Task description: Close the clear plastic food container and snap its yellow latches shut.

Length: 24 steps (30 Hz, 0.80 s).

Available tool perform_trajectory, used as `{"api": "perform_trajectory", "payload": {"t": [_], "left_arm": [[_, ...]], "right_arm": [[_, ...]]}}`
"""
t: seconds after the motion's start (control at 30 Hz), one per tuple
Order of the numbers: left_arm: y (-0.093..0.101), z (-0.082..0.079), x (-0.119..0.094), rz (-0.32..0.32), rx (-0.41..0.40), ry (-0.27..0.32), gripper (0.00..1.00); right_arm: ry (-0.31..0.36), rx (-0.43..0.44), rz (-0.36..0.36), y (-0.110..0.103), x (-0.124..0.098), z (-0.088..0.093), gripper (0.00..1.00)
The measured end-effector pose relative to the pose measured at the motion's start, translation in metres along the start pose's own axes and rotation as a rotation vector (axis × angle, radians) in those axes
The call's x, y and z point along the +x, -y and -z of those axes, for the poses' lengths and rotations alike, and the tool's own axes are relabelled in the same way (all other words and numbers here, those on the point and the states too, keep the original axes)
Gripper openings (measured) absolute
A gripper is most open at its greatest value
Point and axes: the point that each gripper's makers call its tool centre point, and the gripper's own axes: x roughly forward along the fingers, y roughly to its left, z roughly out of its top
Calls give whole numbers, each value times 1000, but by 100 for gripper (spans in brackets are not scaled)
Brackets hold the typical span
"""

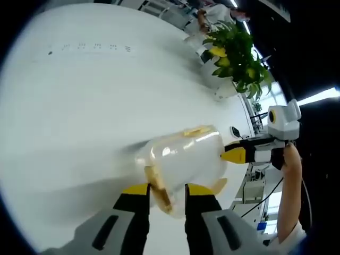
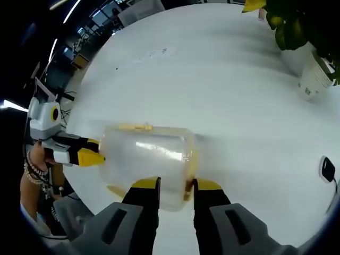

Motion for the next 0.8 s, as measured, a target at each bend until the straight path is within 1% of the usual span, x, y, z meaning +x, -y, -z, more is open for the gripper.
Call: {"api": "perform_trajectory", "payload": {"t": [0.27,0.37,0.4,0.43,0.47,0.53,0.6,0.7,0.8], "left_arm": [[0,-3,1,4,-2,4,18],[1,-3,1,4,3,10,18],[1,-3,1,6,8,15,18],[0,-4,1,10,-6,23,18],[0,-4,1,10,-15,25,19],[0,-4,1,14,1,27,19],[0,-3,-1,10,10,25,19],[-2,-3,-2,11,7,27,18],[-3,-9,-8,11,9,54,15]], "right_arm": [[2,-12,1,-1,-2,2,21],[7,-33,-5,-3,-4,5,21],[8,-43,-5,-2,-4,4,21],[9,-69,-2,-2,-4,3,21],[9,-91,0,-4,-5,6,21],[5,-118,4,-7,-7,10,21],[-13,-139,7,-11,-8,16,20],[-27,-186,24,-13,-11,20,17],[-26,-222,46,-13,-14,22,13]]}}
